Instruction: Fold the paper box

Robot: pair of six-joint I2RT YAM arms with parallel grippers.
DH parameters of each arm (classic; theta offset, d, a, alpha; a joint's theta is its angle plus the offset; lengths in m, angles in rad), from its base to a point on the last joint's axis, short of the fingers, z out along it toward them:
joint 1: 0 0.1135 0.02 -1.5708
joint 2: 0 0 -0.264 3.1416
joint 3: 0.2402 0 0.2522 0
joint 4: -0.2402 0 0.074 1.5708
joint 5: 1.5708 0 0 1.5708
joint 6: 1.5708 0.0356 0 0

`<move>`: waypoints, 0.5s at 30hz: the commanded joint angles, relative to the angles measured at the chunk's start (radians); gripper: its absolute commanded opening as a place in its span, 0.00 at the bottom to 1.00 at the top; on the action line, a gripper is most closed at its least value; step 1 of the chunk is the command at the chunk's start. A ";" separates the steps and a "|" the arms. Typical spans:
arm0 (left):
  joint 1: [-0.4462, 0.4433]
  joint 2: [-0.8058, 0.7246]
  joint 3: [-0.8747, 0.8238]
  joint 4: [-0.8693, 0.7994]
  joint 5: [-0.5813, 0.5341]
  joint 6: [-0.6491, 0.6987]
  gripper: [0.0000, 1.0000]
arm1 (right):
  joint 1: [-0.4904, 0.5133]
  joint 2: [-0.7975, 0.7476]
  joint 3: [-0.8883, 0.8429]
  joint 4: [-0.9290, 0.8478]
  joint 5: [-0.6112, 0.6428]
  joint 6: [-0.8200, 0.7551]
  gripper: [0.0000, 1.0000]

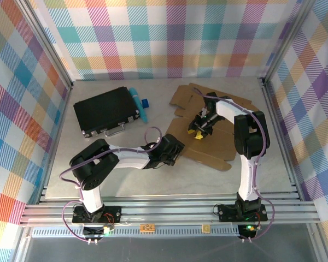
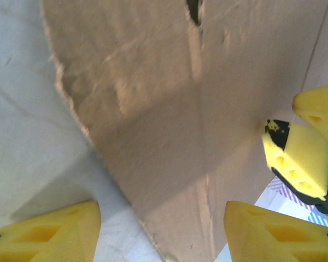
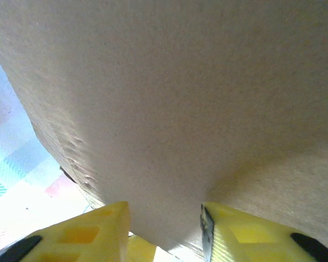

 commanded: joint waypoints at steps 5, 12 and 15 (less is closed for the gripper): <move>0.008 -0.020 0.012 0.012 -0.034 0.058 0.61 | -0.099 -0.121 0.152 -0.042 0.118 -0.055 0.49; 0.011 0.001 0.010 0.071 -0.028 0.064 0.61 | -0.235 0.024 0.253 -0.093 0.174 -0.068 0.50; 0.020 0.018 -0.005 0.132 -0.029 0.066 0.62 | -0.255 0.153 0.330 -0.197 0.152 -0.064 0.49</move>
